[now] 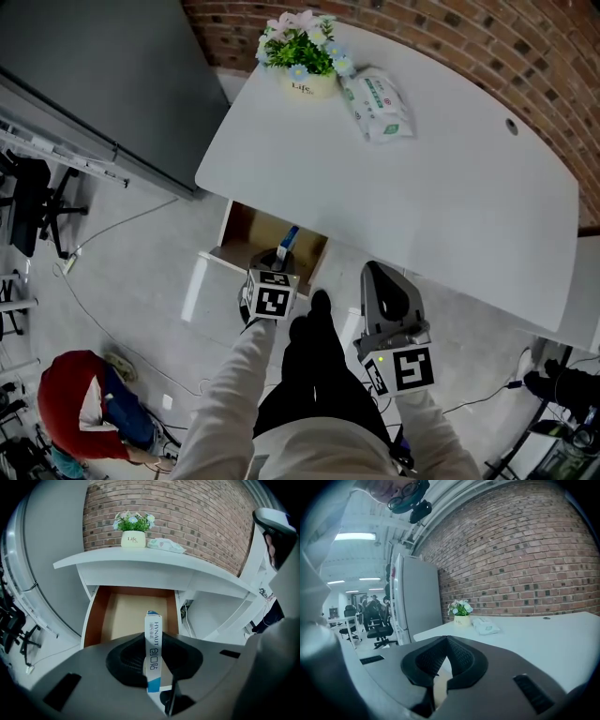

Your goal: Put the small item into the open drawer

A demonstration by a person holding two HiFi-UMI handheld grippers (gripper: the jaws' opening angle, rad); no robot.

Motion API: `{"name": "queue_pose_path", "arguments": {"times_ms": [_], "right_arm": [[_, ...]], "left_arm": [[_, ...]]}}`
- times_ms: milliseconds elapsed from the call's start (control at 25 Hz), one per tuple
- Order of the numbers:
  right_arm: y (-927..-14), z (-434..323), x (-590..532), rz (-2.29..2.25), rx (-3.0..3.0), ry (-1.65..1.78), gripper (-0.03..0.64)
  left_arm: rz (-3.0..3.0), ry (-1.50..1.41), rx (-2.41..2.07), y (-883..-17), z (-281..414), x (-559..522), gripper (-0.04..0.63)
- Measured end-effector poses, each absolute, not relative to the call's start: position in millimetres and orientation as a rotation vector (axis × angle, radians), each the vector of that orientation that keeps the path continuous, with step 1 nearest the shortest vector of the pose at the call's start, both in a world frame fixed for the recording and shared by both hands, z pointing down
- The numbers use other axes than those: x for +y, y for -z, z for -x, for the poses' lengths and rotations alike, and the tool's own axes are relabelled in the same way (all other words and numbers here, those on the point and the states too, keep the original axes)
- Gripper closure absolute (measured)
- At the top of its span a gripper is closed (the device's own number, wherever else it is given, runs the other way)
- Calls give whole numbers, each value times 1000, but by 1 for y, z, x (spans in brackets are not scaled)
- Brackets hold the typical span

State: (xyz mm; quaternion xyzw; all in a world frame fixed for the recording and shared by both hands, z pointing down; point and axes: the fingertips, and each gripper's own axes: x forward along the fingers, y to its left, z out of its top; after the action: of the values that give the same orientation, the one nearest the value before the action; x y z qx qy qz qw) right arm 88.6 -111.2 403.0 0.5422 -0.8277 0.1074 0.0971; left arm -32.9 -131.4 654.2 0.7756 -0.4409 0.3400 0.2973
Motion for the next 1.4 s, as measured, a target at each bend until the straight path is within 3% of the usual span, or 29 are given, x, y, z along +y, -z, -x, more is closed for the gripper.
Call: {"name": "queue_pose_path", "arguments": {"times_ms": [1400], "right_arm": [[-436,-87,-122,-1558,-2406,-389,591]], "left_arm": [[-1936,-1120,-1048,-765,-1,-157,506]]}}
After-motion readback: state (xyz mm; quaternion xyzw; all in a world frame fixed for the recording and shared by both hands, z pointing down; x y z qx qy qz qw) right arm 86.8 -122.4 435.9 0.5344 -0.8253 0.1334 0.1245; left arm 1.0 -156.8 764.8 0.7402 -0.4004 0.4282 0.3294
